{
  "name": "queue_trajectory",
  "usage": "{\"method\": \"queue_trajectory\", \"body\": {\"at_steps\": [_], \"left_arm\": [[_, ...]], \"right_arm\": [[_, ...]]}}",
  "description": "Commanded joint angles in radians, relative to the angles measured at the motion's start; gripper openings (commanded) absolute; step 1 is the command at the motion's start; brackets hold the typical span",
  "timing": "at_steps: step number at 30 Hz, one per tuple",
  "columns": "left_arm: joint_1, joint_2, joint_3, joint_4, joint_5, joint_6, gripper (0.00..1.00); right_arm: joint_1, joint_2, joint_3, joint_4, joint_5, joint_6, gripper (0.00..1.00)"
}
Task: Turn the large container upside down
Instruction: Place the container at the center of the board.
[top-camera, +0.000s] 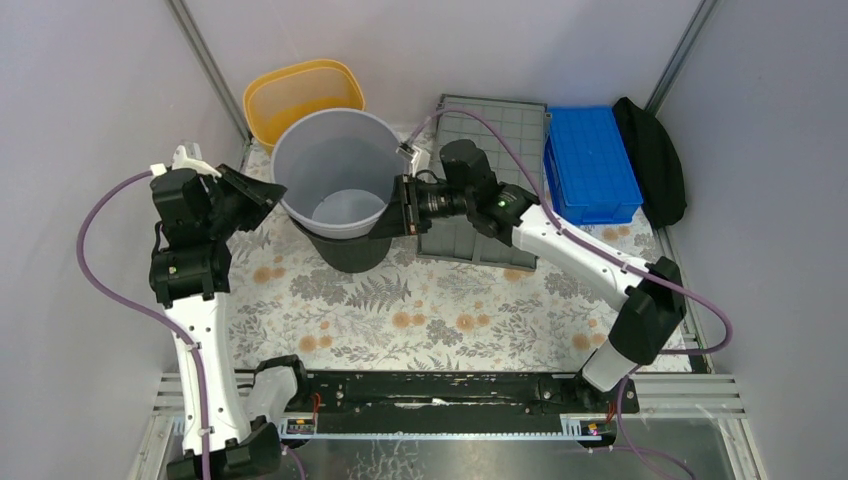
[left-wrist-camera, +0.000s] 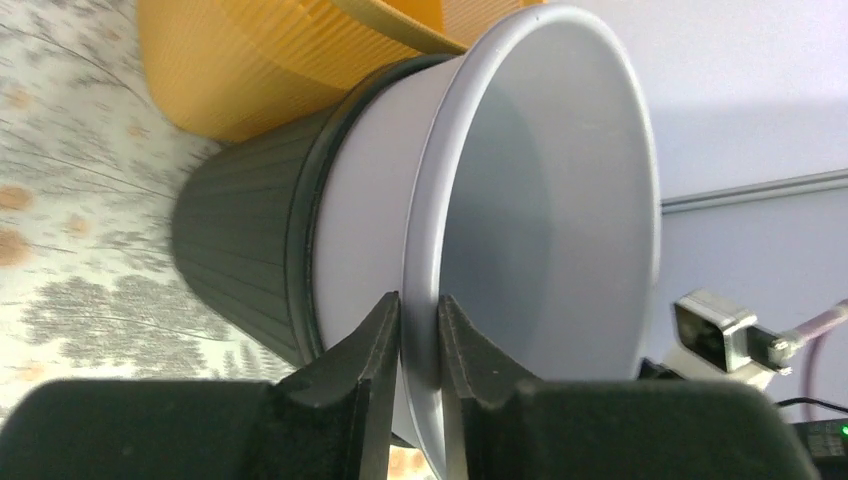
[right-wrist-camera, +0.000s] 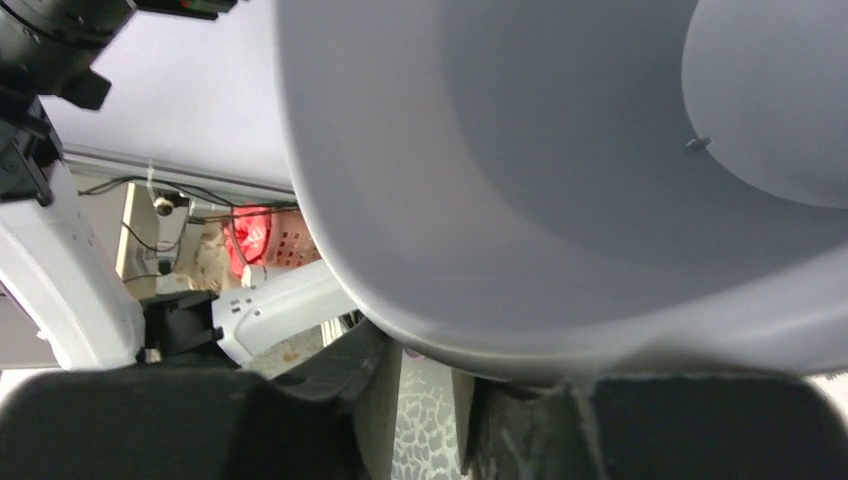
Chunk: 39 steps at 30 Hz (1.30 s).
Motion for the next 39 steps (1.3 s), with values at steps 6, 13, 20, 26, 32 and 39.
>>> {"method": "queue_trajectory", "body": {"at_steps": [6,13,20,26,32,39], "left_arm": [[-0.03,-0.03,-0.057,0.056,0.148,0.118,0.48],[-0.032,-0.031,-0.074,0.044,0.126,0.159,0.8],[-0.05,-0.056,-0.089,0.086,0.143,0.16,1.0],[-0.067,-0.044,-0.049,0.08,0.137,0.182,1.0],[-0.072,-0.057,-0.01,0.075,0.155,0.164,1.0],[-0.115,-0.035,0.088,0.054,0.159,0.191,1.0]], "right_arm": [[0.019,-0.156,-0.097,-0.016,-0.009,-0.098,0.65],[0.023,-0.212,-0.081,-0.13,-0.023,-0.198,1.0],[0.025,-0.238,-0.021,-0.325,0.034,-0.32,1.0],[0.024,-0.212,0.044,-0.422,0.056,-0.359,1.0],[0.025,-0.213,0.109,-0.443,0.064,-0.372,1.0],[0.023,-0.202,0.183,-0.419,0.053,-0.387,0.99]]}}
